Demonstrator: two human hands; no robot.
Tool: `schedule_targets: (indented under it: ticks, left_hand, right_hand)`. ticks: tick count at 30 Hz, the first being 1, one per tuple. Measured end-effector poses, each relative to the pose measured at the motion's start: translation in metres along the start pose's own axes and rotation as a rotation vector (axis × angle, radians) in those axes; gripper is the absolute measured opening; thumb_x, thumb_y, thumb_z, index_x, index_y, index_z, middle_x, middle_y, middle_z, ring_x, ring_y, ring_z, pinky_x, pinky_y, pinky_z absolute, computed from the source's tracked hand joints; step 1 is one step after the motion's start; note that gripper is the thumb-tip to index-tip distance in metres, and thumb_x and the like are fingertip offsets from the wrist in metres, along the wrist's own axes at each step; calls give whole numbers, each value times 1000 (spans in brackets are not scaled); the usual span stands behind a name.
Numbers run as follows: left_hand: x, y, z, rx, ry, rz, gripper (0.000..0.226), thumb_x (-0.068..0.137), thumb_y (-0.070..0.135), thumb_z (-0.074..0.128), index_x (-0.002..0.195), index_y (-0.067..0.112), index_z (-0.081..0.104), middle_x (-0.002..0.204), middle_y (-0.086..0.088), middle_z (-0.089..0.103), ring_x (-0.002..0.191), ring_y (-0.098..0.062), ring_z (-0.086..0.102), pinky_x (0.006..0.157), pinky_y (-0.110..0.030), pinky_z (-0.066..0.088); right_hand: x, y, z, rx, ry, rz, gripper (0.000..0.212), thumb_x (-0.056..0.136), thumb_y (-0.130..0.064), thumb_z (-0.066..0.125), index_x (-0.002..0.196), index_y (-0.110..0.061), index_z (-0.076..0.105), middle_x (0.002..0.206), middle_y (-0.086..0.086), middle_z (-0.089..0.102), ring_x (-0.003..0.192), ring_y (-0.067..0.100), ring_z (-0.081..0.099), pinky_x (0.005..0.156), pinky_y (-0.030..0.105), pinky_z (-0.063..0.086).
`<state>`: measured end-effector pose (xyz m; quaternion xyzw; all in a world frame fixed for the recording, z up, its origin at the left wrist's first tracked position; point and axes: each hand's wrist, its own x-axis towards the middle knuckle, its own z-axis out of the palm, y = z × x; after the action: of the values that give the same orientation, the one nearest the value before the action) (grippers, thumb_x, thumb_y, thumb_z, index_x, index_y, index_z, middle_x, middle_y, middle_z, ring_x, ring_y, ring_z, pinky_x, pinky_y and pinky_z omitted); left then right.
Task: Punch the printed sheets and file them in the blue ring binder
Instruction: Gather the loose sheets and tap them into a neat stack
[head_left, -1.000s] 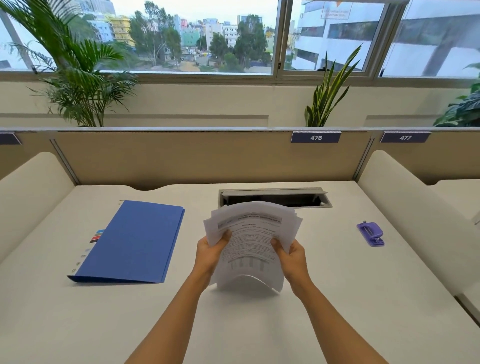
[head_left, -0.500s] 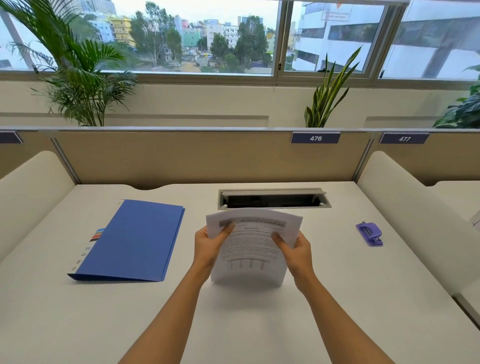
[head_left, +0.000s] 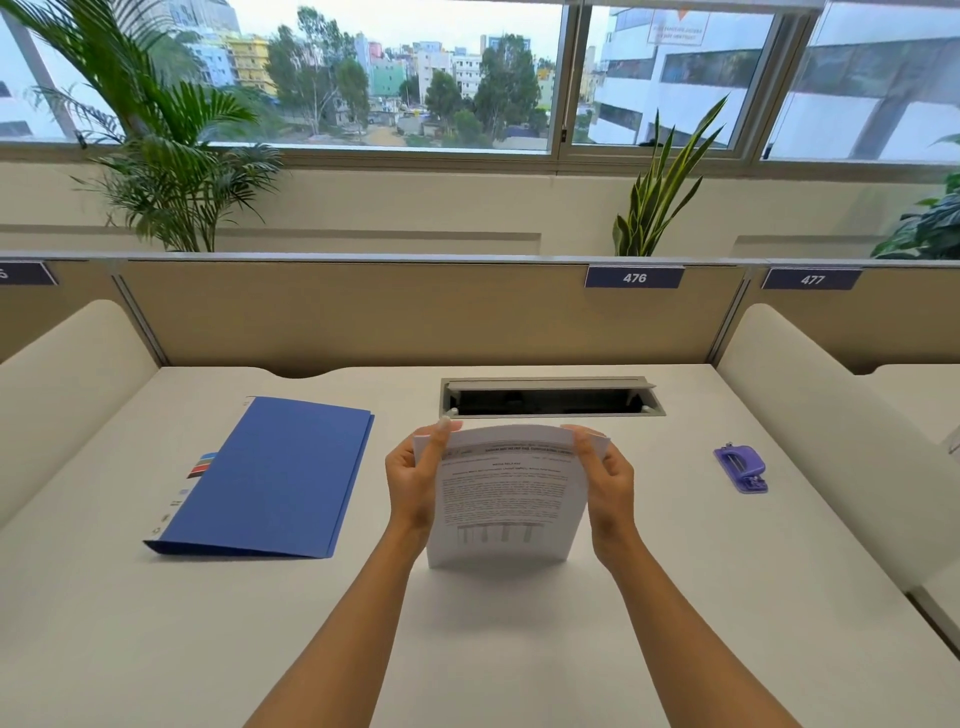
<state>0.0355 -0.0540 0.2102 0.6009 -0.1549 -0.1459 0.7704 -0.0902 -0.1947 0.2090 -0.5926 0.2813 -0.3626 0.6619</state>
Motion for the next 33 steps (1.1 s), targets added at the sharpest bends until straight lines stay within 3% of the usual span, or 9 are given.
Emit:
schedule_targets:
  ticks: [3, 7, 9, 12, 14, 18, 21, 27, 33]
  left_hand:
    - [0, -2, 1, 8, 13, 30, 38, 87, 46, 52, 87, 14, 72, 80, -11, 70, 71, -19, 66, 58, -24, 52]
    - [-1, -2, 2, 19, 19, 27, 45, 97, 38, 48, 84, -1, 66, 75, -13, 67, 66, -20, 64, 56, -25, 50]
    - [-1, 0, 2, 38, 22, 18, 44, 97, 38, 46, 78, 3, 65, 72, -11, 66, 64, -20, 63, 56, -25, 49]
    - [-1, 2, 1, 61, -6, 3, 40, 91, 45, 48, 75, 12, 64, 73, -8, 67, 64, -18, 64, 55, -23, 50]
    - [-3, -1, -1, 101, -24, -4, 33, 83, 46, 55, 84, 15, 66, 78, -5, 69, 67, -16, 66, 53, -18, 51]
    - [-8, -15, -6, 165, -40, -50, 12, 81, 29, 71, 92, 28, 67, 86, 1, 71, 79, -16, 66, 54, -15, 53]
    - [-9, -18, -7, 169, -17, -67, 15, 84, 26, 70, 97, 29, 66, 90, 0, 70, 82, -18, 66, 54, -14, 53]
    - [-4, -8, -2, 155, -9, -21, 14, 85, 24, 69, 95, 33, 65, 88, 4, 70, 78, -17, 66, 52, -14, 52]
    - [-6, -18, -4, 164, 4, -75, 9, 84, 26, 70, 90, 31, 65, 86, 1, 69, 79, -18, 65, 51, -14, 51]
  right_hand:
    - [-1, -5, 2, 33, -14, -8, 45, 87, -49, 49, 100, -9, 67, 80, 1, 67, 67, 7, 63, 58, 21, 53]
    - [-3, -8, 3, 26, -9, -21, 38, 99, -37, 44, 82, -11, 64, 72, -2, 64, 62, 8, 59, 57, 20, 49]
    - [-3, -8, 4, 10, -12, -33, 38, 99, -36, 43, 78, -10, 62, 69, -3, 62, 60, 6, 58, 55, 18, 48]
    - [-3, -6, 2, -21, -46, -59, 34, 97, -37, 46, 87, -11, 65, 75, -2, 65, 64, 5, 62, 56, 19, 51]
    - [-4, -2, -1, -42, -72, -56, 31, 88, -41, 54, 97, -15, 66, 84, -2, 69, 74, 10, 67, 60, 21, 54]
    - [-4, 19, -10, -197, -98, -10, 24, 81, -31, 70, 104, -23, 66, 96, 1, 72, 87, 18, 68, 66, 25, 57]
    - [-4, 28, -13, -242, -100, -13, 15, 88, -20, 65, 99, -31, 66, 95, -2, 72, 87, 21, 68, 67, 26, 57]
    - [1, 22, -10, -245, -60, -53, 15, 90, -21, 63, 97, -34, 65, 91, -4, 72, 79, 17, 69, 61, 21, 57]
    - [0, 38, -13, -285, -76, -10, 14, 90, -23, 63, 98, -34, 66, 96, 0, 72, 88, 22, 68, 74, 35, 59]
